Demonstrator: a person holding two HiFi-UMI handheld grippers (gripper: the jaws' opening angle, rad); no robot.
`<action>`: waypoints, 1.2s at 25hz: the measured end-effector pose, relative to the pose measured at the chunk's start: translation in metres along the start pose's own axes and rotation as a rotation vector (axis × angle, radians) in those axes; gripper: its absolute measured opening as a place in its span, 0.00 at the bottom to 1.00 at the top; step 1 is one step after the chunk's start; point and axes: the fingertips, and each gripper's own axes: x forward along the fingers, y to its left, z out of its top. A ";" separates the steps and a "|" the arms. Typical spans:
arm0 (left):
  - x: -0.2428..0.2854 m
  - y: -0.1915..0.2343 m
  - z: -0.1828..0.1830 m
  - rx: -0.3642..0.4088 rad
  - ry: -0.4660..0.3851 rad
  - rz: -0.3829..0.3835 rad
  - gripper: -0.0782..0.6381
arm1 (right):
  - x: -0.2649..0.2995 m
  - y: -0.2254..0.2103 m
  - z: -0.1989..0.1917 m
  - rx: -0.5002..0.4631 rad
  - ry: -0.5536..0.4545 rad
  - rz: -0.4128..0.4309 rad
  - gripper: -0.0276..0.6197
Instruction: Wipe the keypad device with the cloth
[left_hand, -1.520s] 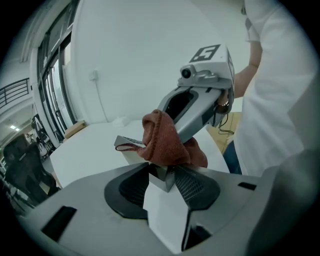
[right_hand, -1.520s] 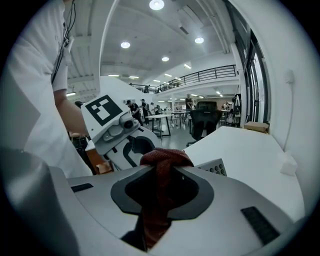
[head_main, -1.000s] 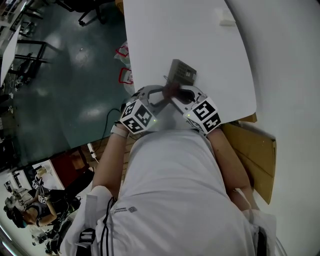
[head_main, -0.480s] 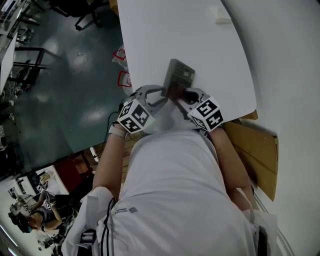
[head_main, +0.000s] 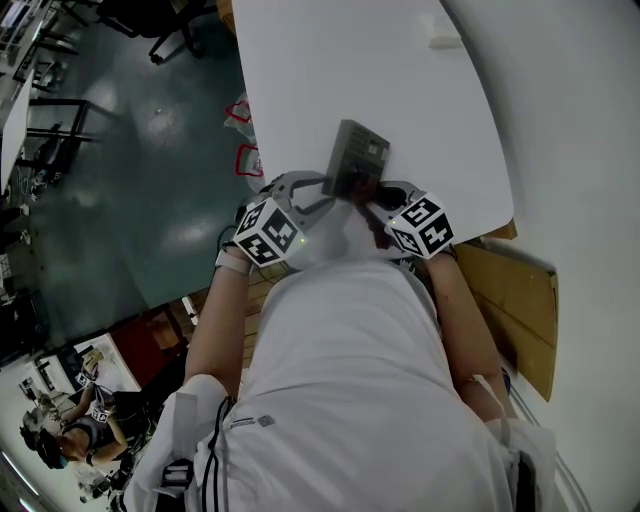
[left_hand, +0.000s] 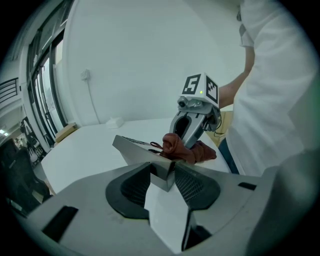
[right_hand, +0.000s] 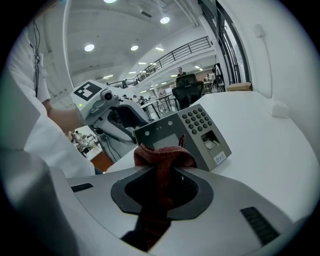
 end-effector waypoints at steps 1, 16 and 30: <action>0.000 0.000 0.000 0.002 0.002 -0.003 0.32 | 0.000 -0.002 -0.003 0.006 0.014 -0.002 0.16; 0.003 0.006 0.001 0.063 0.022 -0.054 0.32 | -0.001 -0.004 -0.026 0.021 0.095 -0.013 0.16; 0.010 0.013 0.005 0.131 0.028 -0.074 0.31 | 0.000 0.005 -0.044 0.035 0.119 0.000 0.16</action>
